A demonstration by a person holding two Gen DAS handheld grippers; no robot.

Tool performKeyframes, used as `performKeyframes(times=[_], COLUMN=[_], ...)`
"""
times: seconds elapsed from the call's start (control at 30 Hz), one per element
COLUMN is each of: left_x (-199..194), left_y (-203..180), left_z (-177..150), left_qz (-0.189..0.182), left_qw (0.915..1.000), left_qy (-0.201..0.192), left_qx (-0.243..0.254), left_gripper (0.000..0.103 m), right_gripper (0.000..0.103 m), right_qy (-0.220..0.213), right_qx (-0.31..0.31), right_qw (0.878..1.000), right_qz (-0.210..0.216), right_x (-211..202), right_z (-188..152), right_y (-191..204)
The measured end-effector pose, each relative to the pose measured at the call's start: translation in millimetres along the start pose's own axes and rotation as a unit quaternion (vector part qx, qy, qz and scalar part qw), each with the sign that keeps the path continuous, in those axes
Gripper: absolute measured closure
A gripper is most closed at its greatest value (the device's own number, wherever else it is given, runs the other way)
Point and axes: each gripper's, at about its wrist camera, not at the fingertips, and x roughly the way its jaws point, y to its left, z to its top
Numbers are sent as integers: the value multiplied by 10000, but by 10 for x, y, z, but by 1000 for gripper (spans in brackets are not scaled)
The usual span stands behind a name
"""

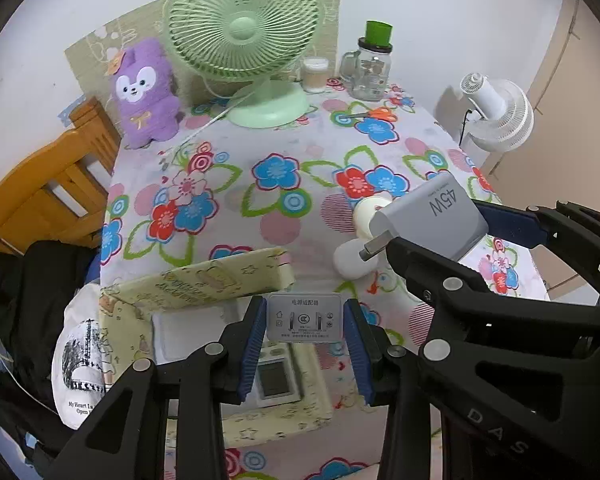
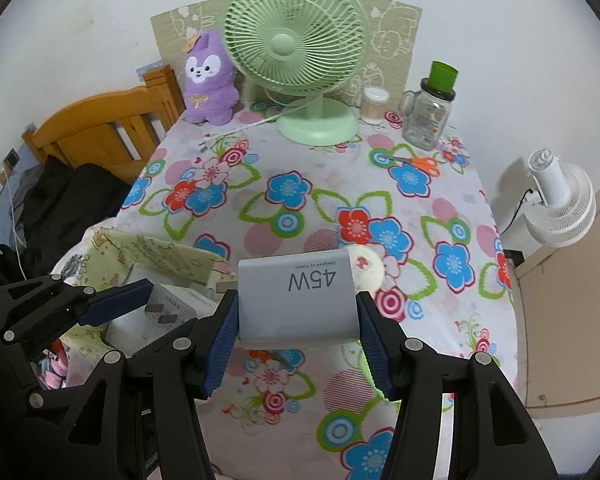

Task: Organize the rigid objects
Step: 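Carry the white box and the charger over the yellow basket with both tools, then lower the white box and charger into the basket and open both tools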

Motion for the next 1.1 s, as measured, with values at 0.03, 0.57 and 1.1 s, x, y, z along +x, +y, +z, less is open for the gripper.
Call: performKeyframes(times=[0.03,0.57,1.1], left_x=[5,91,300], left_y=[43,580,941], left_z=[-7,-199,-426], left_qz=[-2,-1,102], left_qw=[10000,9997,9983], left_qy=[5,198,514], left_qx=[-13,-162,-272], left_gripper=[63,63,63], right_gripper=[43,43,43], right_qy=[4,230,499], right_qx=[-14,-209,-455], right_qw=[10000,9995,9977], right_qz=[0,43,98], right_x=[8,256,561], right_z=[6,61,5], right_y=[31,589,1019])
